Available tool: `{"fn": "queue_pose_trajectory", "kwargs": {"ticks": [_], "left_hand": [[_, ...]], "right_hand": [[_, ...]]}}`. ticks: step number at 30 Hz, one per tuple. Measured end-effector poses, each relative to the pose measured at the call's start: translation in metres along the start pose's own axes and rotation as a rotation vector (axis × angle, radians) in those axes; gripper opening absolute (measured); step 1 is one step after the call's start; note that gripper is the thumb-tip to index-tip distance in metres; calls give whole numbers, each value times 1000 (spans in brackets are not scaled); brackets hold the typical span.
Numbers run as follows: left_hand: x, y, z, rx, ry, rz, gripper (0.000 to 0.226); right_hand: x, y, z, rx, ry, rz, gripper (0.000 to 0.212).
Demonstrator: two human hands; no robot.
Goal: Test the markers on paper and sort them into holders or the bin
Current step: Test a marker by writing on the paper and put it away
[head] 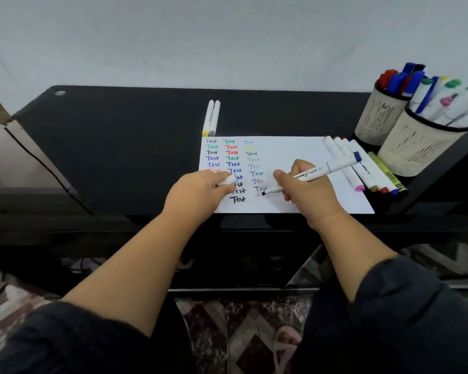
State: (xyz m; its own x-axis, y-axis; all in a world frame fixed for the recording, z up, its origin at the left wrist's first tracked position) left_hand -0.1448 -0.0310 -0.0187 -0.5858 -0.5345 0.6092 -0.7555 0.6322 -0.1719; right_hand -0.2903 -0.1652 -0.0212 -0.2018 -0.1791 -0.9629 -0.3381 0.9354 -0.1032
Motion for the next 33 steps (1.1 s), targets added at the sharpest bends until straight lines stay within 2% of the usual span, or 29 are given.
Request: {"fn": "queue_pose_trajectory", "kwargs": {"ticks": [13, 22, 33], "left_hand": [[0, 6, 0, 78, 90, 9, 43], [-1, 6, 6, 72, 85, 14, 42], [2, 5, 14, 55, 10, 67, 41]], "right_hand": [[5, 6, 11, -48, 80, -19, 42], [4, 5, 8, -5, 69, -30, 40], [6, 6, 9, -64, 57, -9, 39]]}}
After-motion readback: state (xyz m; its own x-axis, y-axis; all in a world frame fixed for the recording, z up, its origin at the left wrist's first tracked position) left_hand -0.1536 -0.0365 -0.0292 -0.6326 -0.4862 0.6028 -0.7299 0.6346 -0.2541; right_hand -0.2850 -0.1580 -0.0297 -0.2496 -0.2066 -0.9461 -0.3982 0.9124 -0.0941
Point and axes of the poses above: each hand's wrist, its own y-axis away from the middle knuckle, its own z-axis out of the palm, x = y × z, the point moved 4 cm from there along -y, towards the middle knuckle, and after that the axes turned 14 degrees about x, right-handed, at the moved point
